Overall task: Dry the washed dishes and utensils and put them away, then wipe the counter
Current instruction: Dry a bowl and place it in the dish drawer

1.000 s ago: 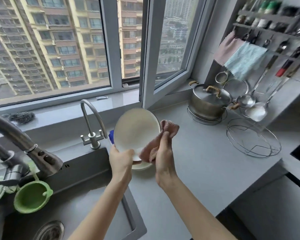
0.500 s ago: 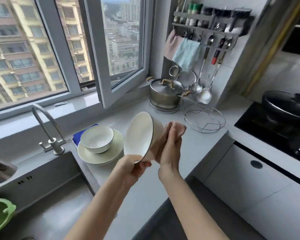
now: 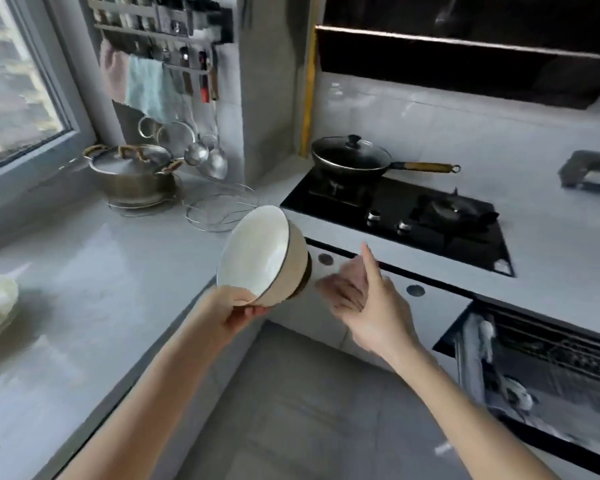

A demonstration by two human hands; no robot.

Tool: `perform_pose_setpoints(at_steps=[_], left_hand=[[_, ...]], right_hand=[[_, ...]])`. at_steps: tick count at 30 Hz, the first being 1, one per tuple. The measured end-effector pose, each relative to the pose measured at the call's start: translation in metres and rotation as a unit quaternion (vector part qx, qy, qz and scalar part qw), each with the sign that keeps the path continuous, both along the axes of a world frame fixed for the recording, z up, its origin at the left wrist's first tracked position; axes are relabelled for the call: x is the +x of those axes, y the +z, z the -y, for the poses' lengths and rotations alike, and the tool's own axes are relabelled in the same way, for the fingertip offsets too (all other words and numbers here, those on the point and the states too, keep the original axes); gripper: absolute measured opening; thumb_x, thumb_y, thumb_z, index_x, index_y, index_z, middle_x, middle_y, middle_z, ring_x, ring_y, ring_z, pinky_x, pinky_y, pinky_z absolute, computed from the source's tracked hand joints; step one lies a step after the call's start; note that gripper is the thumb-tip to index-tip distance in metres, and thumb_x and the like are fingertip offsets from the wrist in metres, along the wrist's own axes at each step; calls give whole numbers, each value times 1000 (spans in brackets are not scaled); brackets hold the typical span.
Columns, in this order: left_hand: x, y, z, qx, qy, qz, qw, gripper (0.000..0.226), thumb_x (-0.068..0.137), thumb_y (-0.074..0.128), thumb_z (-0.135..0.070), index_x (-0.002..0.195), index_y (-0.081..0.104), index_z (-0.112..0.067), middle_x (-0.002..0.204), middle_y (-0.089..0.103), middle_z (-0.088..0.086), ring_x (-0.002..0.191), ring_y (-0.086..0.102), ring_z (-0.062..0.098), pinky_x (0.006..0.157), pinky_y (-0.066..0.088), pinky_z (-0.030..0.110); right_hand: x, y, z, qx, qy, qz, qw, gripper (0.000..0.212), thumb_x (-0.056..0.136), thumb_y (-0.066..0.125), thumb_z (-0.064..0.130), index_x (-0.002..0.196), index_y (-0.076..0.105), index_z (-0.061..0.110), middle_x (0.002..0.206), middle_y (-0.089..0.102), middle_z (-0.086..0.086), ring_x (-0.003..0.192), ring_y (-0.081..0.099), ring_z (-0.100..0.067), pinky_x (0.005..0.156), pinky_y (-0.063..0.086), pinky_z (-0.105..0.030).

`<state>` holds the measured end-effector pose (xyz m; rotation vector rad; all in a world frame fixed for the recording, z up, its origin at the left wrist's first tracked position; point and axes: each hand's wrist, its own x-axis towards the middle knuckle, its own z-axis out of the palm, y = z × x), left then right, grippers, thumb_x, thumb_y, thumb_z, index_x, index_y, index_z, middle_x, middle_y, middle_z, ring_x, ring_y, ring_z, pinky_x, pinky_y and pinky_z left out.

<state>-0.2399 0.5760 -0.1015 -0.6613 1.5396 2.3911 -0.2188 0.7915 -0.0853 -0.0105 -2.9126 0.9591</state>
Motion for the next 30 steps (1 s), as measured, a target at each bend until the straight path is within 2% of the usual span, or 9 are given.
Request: perform_pose_setpoints(at_steps=[3,5,7,9,12,16,19,23,30], left_hand=[[2,2,-70,-91,-70,-56,992,50,61,56,1,110,50,3,75,61,18,46,62,20,36,45,17],[0,0,-118,-125,-114,-99,981,63,52,53,-7,115,54,-7,99,64,16,74,65,28,46,53,27],[-3,-2,-167,-149,-157,-143,966,56,53,54,-8,108,58,-20,106,65,8,92,64,30,56,58,37],[-5,-2,-212,-168,-209,-166,949,45,63,57,-4,103,58,-23,102,66,3,90,63,23,52,56,30],[-14,-8,-274,-202,-283,-192,918,43,74,52,0,113,55,-19,101,64,2,87,62,17,45,49,17],[-28,-20,-354,-165,-381,-197,888,56,63,52,-16,117,51,-25,102,65,0,85,65,15,49,51,21],[-45,-39,-425,-97,-462,-174,864,34,78,64,-18,110,55,-29,100,68,-5,81,68,9,56,55,26],[-76,-60,-518,-80,-534,-107,835,18,97,48,-16,110,61,-11,98,70,10,83,69,23,71,59,36],[-120,-95,-618,-104,-487,-6,867,21,98,41,-5,96,62,-8,87,68,16,74,68,27,71,59,37]], right_hand=[[17,11,-81,31,64,66,995,110,67,83,42,148,8,44,126,34,11,106,51,9,81,37,-11],[30,16,-125,-101,74,107,986,112,60,86,42,147,15,45,134,35,13,99,49,21,85,36,-4],[41,14,-163,-253,38,132,958,103,57,80,46,143,24,47,138,44,7,103,57,12,92,45,-14],[49,7,-201,-346,-18,120,930,94,54,80,57,137,38,46,129,59,5,110,61,-2,100,47,-31],[63,-6,-255,-415,-94,91,900,117,36,90,58,140,44,29,119,67,4,108,65,-12,97,50,-37],[78,-8,-322,-418,-121,85,896,97,45,90,42,133,51,32,122,66,0,111,63,-14,94,51,-34],[80,-13,-378,-396,-187,71,896,89,50,85,32,131,49,39,118,66,8,107,64,-8,94,51,-32],[73,-18,-459,-346,-268,61,897,68,60,81,20,115,52,49,109,65,11,95,65,0,82,50,-21],[62,-55,-597,-336,-362,122,861,50,78,71,8,121,61,31,106,72,0,104,66,-18,96,50,-42]])
